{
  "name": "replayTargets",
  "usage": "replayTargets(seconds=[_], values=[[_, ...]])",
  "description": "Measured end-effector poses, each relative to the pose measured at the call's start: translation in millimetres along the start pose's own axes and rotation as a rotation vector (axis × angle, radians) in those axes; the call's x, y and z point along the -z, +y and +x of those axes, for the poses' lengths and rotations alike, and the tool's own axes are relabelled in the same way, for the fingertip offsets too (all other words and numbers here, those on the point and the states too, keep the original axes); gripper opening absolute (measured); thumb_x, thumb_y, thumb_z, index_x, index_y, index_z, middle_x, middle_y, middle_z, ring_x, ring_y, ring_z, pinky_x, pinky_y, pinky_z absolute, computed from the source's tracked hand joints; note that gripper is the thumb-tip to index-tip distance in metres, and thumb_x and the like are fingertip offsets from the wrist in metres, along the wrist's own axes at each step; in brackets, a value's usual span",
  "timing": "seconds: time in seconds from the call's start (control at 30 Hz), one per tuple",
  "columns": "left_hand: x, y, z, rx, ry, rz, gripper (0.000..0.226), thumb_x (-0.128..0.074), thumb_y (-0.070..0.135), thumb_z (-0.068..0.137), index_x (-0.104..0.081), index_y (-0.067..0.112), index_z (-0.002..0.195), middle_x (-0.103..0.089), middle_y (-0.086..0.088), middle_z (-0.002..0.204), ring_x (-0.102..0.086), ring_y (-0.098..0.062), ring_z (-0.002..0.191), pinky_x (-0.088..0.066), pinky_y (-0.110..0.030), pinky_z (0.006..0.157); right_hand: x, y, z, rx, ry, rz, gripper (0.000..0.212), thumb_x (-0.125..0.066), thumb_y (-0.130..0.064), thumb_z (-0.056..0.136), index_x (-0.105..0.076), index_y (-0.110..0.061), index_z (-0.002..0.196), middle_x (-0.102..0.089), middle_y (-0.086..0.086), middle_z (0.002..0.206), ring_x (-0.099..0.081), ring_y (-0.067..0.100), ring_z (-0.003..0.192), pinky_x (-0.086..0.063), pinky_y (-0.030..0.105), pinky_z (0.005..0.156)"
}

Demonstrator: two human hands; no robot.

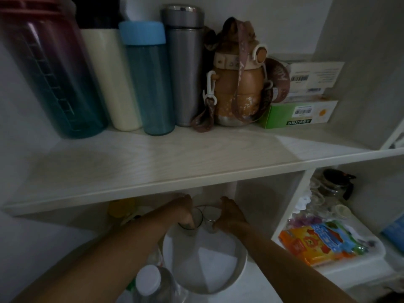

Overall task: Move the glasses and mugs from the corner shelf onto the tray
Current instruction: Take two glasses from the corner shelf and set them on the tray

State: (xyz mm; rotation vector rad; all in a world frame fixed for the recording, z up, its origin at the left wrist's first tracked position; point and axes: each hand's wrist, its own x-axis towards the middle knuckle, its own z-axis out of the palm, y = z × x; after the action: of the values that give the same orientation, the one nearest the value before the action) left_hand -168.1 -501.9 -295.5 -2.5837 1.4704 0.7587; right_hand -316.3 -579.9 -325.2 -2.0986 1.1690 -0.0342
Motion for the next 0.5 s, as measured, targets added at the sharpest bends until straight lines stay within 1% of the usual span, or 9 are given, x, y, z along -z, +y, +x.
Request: replayTargets(seconds=[0.07,0.13,0.2,0.23,0.3,0.33,0.4,0.5], values=[[6,-2,-11,-0.009,0.007,-0.044,0.102,-0.083,0.035,0.073,-0.025,-0.002,0.148,-0.035,-0.024,0.152,-0.048,-0.035,0.132,-0.048,-0.035,0.100,6,-6,-13,0.000,0.016,-0.027,0.100,-0.081,-0.018,0.076,-0.018,-0.010,0.153,-0.030,0.014,0.155,-0.032,0.028,0.143,-0.032,0.029,0.112],[12,-4,-23,-0.005,-0.001,-0.077,0.099,-0.081,0.038,0.074,-0.027,0.001,0.148,-0.041,-0.021,0.149,-0.048,-0.034,0.131,-0.047,-0.037,0.101,12,-15,-27,0.020,0.017,-0.059,0.091,-0.082,-0.022,0.072,-0.031,-0.010,0.147,-0.041,0.013,0.148,-0.041,0.030,0.137,-0.040,0.031,0.109],[19,-4,-36,-0.009,-0.002,-0.097,0.095,-0.077,0.040,0.077,-0.027,0.003,0.149,-0.040,-0.018,0.151,-0.046,-0.032,0.133,-0.045,-0.036,0.102,18,-23,-40,0.056,0.023,-0.100,0.077,-0.083,-0.027,0.068,-0.045,-0.011,0.134,-0.052,0.011,0.137,-0.050,0.031,0.129,-0.046,0.031,0.101],[22,-4,-44,-0.010,-0.002,-0.106,0.097,-0.075,0.041,0.079,-0.022,0.004,0.152,-0.035,-0.016,0.155,-0.042,-0.031,0.137,-0.043,-0.035,0.105,21,-27,-46,0.070,0.016,-0.121,0.071,-0.083,-0.028,0.069,-0.048,-0.011,0.128,-0.054,0.011,0.133,-0.052,0.030,0.126,-0.046,0.030,0.098],[28,-3,-62,-0.021,0.007,-0.086,0.101,-0.070,0.041,0.084,-0.009,0.009,0.157,-0.027,-0.014,0.160,-0.035,-0.031,0.143,-0.038,-0.035,0.110,27,-35,-58,0.100,-0.020,-0.152,0.064,-0.082,-0.027,0.072,-0.049,-0.010,0.125,-0.054,0.011,0.133,-0.053,0.028,0.123,-0.045,0.029,0.096],[31,-3,-71,-0.035,0.025,-0.053,0.098,-0.067,0.042,0.085,-0.008,0.011,0.157,-0.028,-0.013,0.160,-0.035,-0.031,0.142,-0.038,-0.036,0.110,29,-40,-64,0.113,-0.036,-0.168,0.062,-0.082,-0.027,0.074,-0.050,-0.010,0.125,-0.055,0.010,0.133,-0.054,0.027,0.123,-0.045,0.028,0.096],[37,-3,-88,-0.047,0.053,-0.004,0.087,-0.065,0.043,0.087,-0.020,0.013,0.155,-0.035,-0.013,0.155,-0.041,-0.030,0.138,-0.041,-0.037,0.107,35,-48,-75,0.131,-0.056,-0.191,0.060,-0.080,-0.028,0.076,-0.051,-0.010,0.126,-0.057,0.010,0.132,-0.055,0.027,0.121,-0.047,0.029,0.096],[46,-3,-111,-0.032,0.072,0.011,0.074,-0.066,0.046,0.084,-0.040,0.012,0.144,-0.046,-0.012,0.147,-0.050,-0.029,0.129,-0.045,-0.036,0.102,44,-63,-98,0.157,-0.074,-0.214,0.064,-0.079,-0.030,0.077,-0.052,-0.009,0.130,-0.058,0.011,0.133,-0.056,0.028,0.122,-0.048,0.030,0.096]])
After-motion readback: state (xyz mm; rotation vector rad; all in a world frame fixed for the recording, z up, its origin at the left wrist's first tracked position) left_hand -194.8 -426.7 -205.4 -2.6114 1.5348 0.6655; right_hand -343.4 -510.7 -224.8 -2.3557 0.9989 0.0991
